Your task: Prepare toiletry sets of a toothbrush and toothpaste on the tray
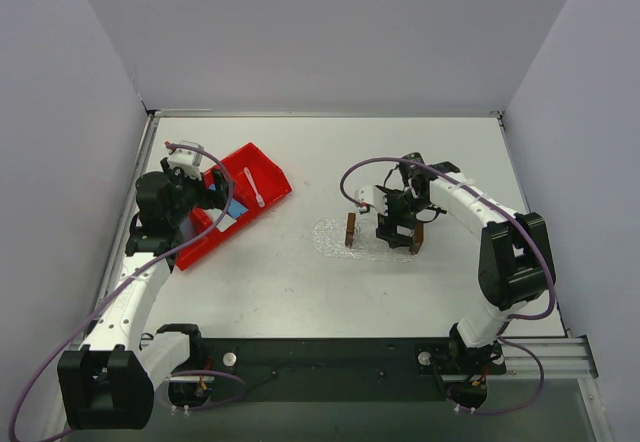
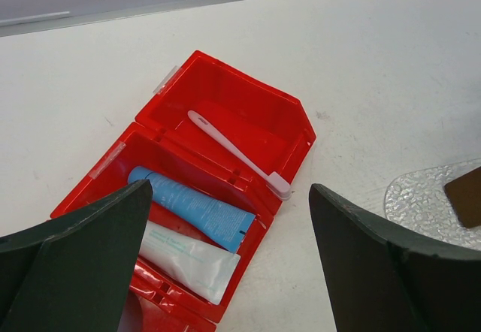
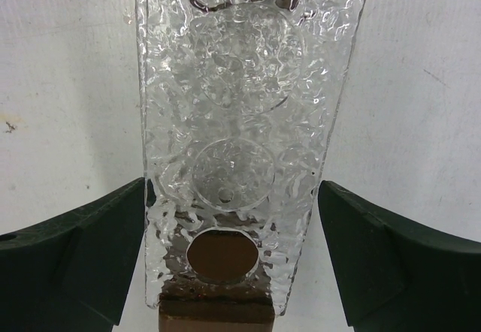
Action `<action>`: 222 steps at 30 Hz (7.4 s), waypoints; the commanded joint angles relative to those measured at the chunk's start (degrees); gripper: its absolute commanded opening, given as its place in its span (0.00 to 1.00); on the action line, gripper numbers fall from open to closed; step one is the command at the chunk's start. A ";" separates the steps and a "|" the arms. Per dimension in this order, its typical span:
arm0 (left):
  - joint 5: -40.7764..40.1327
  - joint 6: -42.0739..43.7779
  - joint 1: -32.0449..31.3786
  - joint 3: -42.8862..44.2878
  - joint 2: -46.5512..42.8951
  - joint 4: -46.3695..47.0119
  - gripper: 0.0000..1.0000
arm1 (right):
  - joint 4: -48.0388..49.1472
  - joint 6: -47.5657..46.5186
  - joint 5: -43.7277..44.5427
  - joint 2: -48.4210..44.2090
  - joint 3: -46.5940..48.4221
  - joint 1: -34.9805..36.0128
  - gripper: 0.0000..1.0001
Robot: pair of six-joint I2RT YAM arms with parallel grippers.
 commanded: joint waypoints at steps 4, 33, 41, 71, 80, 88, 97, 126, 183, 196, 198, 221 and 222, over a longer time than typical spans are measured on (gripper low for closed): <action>1.01 0.81 0.23 -0.04 -1.22 2.30 0.96 | -3.38 -2.29 -0.42 -1.77 0.84 0.24 0.85; 1.01 0.99 0.23 0.05 -1.13 2.30 0.96 | -4.61 -6.95 -0.15 -2.38 -1.00 0.94 0.70; 1.18 0.99 0.23 -0.04 -1.05 2.30 0.96 | -4.61 -6.25 0.02 -2.73 -1.18 1.03 0.76; -0.39 1.60 0.23 1.44 -2.01 0.81 0.97 | -3.03 3.50 -2.61 -9.67 2.87 0.77 0.97; -7.51 14.69 0.23 13.92 -2.71 -19.57 0.97 | 4.44 21.78 -1.30 -21.97 -1.35 1.29 0.96; -12.62 23.40 0.66 21.66 -4.65 -41.53 0.97 | 4.62 31.98 4.50 -30.84 -3.81 1.99 0.98; -11.22 22.87 7.06 23.43 -2.37 -48.32 0.97 | 4.09 41.57 11.10 -34.98 -3.72 2.08 1.00; -2.16 23.31 20.62 22.02 17.15 -39.37 0.97 | 4.00 40.34 7.41 -35.34 -9.09 2.52 1.00; 13.47 17.79 19.82 35.02 4.76 -49.38 0.00 | 3.03 48.50 4.34 -31.65 0.48 3.75 1.00; 26.83 2.85 16.93 35.03 -2.01 -38.15 0.00 | 4.26 56.50 -9.54 -28.93 7.96 3.84 0.99; 27.98 -1.88 15.09 34.59 -2.10 -35.34 0.00 | 5.31 58.08 -12.79 -28.31 8.75 3.84 0.99; 27.20 -32.05 -5.58 18.16 -3.42 6.42 0.00 | 41.95 87.44 -34.96 -21.63 5.59 6.91 0.84; 27.20 -33.19 -5.58 17.89 -3.33 7.73 0.00 | 43.10 89.19 -35.48 -21.19 5.68 7.27 0.84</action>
